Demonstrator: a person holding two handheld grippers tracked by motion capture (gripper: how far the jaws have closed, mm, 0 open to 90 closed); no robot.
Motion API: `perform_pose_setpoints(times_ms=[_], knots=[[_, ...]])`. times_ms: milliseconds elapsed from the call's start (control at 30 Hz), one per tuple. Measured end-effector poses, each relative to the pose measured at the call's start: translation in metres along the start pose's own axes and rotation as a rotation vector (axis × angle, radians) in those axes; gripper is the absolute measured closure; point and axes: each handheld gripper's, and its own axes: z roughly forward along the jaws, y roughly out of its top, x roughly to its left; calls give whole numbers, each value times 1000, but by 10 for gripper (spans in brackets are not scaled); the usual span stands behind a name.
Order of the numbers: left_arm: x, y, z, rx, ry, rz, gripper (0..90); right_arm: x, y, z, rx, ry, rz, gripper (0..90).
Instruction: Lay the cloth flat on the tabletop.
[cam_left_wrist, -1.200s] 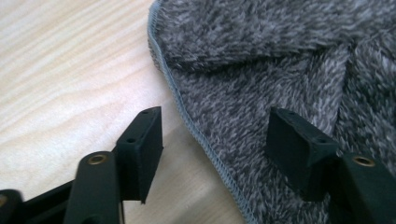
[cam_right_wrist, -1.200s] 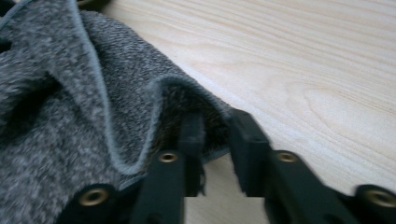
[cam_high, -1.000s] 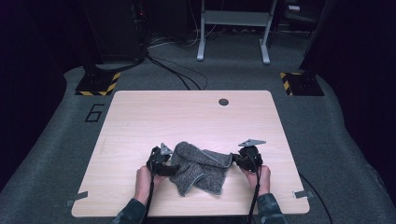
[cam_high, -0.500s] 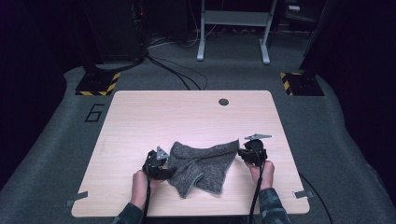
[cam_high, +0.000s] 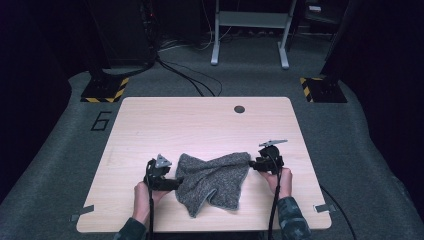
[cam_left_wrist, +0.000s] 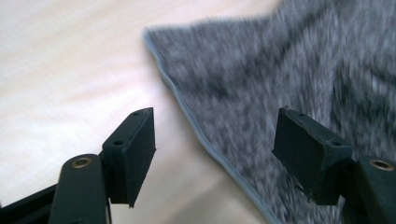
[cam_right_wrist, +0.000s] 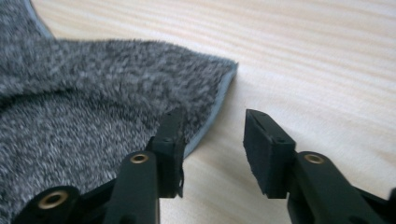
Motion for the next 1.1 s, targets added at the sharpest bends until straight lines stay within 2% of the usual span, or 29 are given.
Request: perform_pose_setpoints(times_ms=[100,133,200,233,333,433,467,500,533,600,767,800,933,967,1033,1100], knots=[[7,15,2,-20,8,-10,277,-4,7,-2,-22,0,10,533],[11,23,6,-11,12,-8,277,-8,12,-2,-27,3,11,522],[13,28,11,-8,19,-14,277,-8,14,-2,-28,0,12,515],[17,34,17,3,26,-2,281,-9,20,0,-37,-9,7,512],[20,40,24,6,32,-4,286,-10,25,5,-32,-5,15,509],[26,49,35,33,45,3,296,-9,35,13,-32,-3,20,519],[28,52,39,30,55,-2,306,-7,41,20,-15,-23,2,522],[30,54,42,36,62,2,306,-7,41,20,-15,-23,2,522],[32,56,46,54,64,-1,312,-6,46,29,14,-41,-5,524],[34,58,52,62,68,-7,315,-4,47,36,36,-64,-21,527],[32,56,63,96,70,10,331,0,42,46,62,-65,-39,534],[30,56,64,103,70,15,345,3,41,49,75,-80,-40,534],[28,55,68,116,73,30,371,2,38,51,67,-89,-53,541],[28,51,71,120,74,24,408,1,38,50,60,-85,-52,551],[29,50,71,104,71,10,416,2,37,50,58,-87,-49,560],[28,48,71,89,61,15,450,3,37,50,62,-97,-64,624]])
